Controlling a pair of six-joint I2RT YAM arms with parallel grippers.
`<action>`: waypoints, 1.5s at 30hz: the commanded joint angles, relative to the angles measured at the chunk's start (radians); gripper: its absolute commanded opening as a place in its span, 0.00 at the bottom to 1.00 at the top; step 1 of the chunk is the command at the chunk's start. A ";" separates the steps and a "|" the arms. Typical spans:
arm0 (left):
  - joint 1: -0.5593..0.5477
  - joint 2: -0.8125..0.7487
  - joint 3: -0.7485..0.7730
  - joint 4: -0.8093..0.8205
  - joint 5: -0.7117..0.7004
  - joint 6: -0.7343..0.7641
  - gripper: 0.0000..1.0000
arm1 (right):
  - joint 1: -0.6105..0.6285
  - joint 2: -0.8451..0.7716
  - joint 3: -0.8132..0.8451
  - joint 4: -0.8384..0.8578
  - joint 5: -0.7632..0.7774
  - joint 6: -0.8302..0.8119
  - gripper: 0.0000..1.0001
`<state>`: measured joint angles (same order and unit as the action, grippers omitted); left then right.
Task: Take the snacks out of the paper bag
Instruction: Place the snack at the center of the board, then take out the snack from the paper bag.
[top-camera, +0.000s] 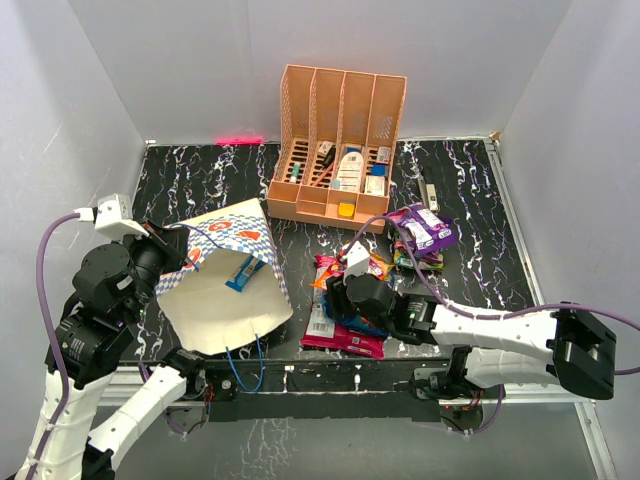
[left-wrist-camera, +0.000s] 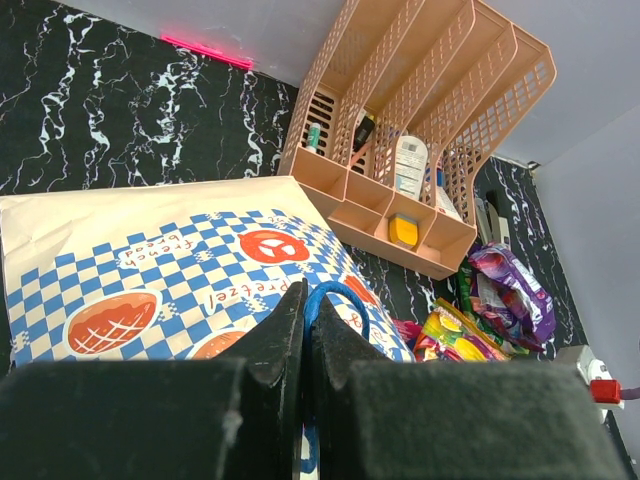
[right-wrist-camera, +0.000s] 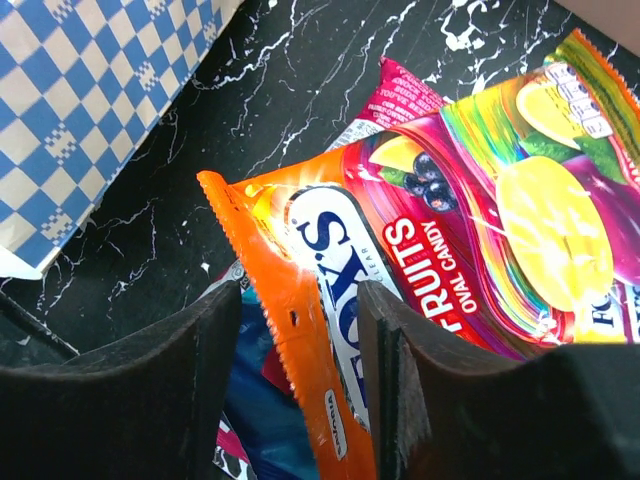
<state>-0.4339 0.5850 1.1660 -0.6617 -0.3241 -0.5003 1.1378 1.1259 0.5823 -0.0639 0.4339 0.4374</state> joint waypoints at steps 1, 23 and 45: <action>0.001 0.001 0.021 0.011 0.008 -0.003 0.00 | 0.000 -0.025 0.086 -0.037 -0.015 -0.044 0.54; 0.002 0.012 0.036 0.057 0.105 0.028 0.00 | 0.015 -0.108 0.207 -0.004 -0.736 -0.887 0.72; 0.001 0.045 0.073 0.038 0.222 0.033 0.00 | 0.142 0.738 0.794 0.026 -0.443 -1.393 0.67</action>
<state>-0.4339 0.6319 1.2053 -0.6334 -0.1326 -0.4633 1.2819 1.7878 1.3128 -0.0830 -0.1696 -0.8425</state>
